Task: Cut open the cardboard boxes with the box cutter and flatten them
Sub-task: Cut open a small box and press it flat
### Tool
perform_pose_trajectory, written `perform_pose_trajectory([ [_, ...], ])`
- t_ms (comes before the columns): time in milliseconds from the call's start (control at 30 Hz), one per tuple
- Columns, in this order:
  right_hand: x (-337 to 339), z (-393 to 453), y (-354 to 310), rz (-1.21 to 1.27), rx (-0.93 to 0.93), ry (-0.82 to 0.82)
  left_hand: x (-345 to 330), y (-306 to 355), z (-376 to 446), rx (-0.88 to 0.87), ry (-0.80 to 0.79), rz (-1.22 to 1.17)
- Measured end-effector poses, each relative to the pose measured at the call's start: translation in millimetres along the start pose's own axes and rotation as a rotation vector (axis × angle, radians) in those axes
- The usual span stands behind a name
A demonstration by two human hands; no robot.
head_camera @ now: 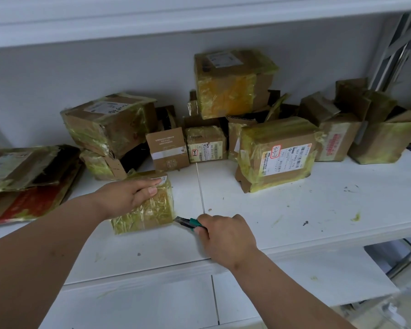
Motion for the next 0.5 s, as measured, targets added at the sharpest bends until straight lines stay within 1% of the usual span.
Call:
perform_pose_trajectory([
  [100,4.1,2.0,1.0,-0.08,-0.014,-0.084,1.0,4.9,1.1,0.022,-0.011,0.0],
  [167,6.1,1.9,-1.9,-0.188,0.034,-0.133,3.7,8.1,-0.8,0.045,0.027,-0.02],
  [233,6.9,0.8,-1.8,-0.21,0.033,-0.143,6.9,7.1,-2.8,0.084,0.038,-0.026],
  [367,9.0,4.0,7.0,0.034,-0.186,-0.074,7.2,13.4,-1.3,0.125,-0.013,-0.018],
  [433,9.5,7.2,6.2,0.171,-0.275,-0.083,6.1,15.0,8.7,0.193,0.015,-0.009],
  [500,10.4,12.4,3.4,0.339,-0.35,-0.122,6.5,19.1,21.8,0.296,0.055,0.055],
])
Point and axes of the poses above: each hand's wrist, its own z-axis towards the middle knuckle, its own x-axis out of the back of the hand, y = z × x, the point moved 4 cm from there along z, towards the middle knuckle, and after that the axes turned 15 degrees about -x, right-handed, at the moved point
